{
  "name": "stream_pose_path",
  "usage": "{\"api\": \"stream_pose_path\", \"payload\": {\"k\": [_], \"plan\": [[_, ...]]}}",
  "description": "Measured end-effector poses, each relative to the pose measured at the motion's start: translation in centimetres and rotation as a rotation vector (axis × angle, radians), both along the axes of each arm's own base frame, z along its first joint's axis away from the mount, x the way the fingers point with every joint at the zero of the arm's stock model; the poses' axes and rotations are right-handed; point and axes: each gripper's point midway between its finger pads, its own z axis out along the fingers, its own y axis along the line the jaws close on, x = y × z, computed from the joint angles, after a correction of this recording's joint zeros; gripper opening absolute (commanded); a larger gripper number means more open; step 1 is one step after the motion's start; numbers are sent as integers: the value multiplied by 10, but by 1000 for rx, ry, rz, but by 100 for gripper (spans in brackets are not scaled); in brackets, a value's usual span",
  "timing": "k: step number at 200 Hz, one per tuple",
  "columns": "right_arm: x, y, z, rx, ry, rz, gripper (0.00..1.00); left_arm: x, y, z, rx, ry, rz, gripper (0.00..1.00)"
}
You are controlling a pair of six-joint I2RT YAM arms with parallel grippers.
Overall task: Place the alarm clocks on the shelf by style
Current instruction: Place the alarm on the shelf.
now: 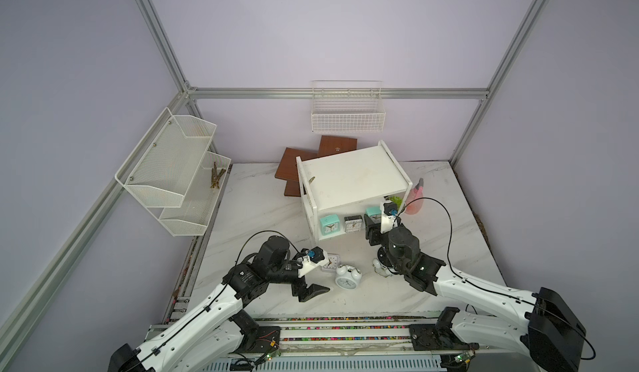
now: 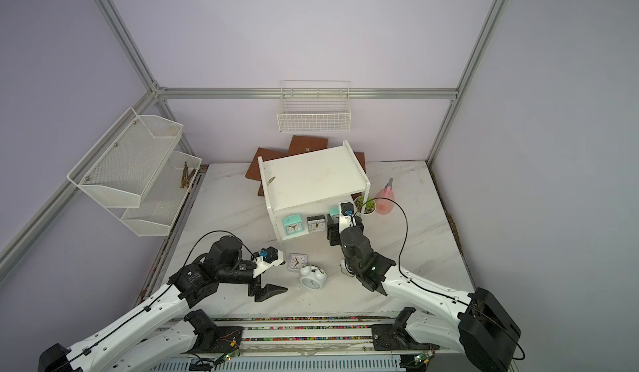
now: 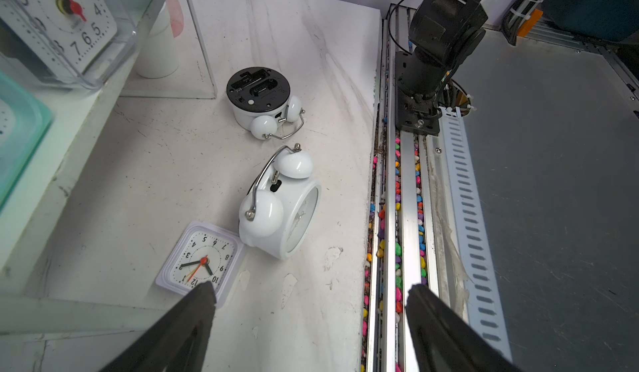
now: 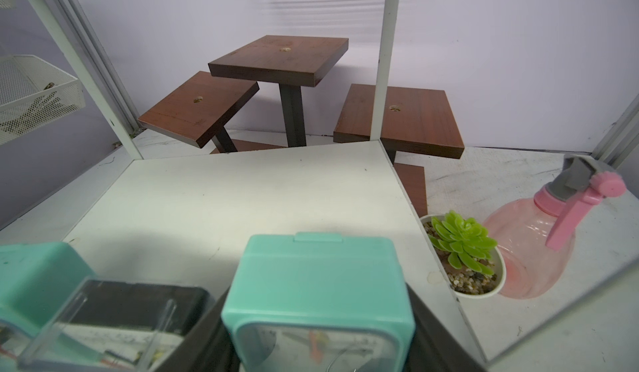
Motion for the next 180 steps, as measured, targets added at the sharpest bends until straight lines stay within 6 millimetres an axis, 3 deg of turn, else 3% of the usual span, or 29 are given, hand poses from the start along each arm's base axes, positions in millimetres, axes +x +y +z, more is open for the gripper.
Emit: {"api": "stream_pose_path", "payload": {"k": [51,180], "plan": [[4,1,-9,-3,2,-6,48,0,0,1,-1,-10,-3,90],[31,-12,-9,18,-25,-91,49,1,2,4,-5,-32,0,91]]}}
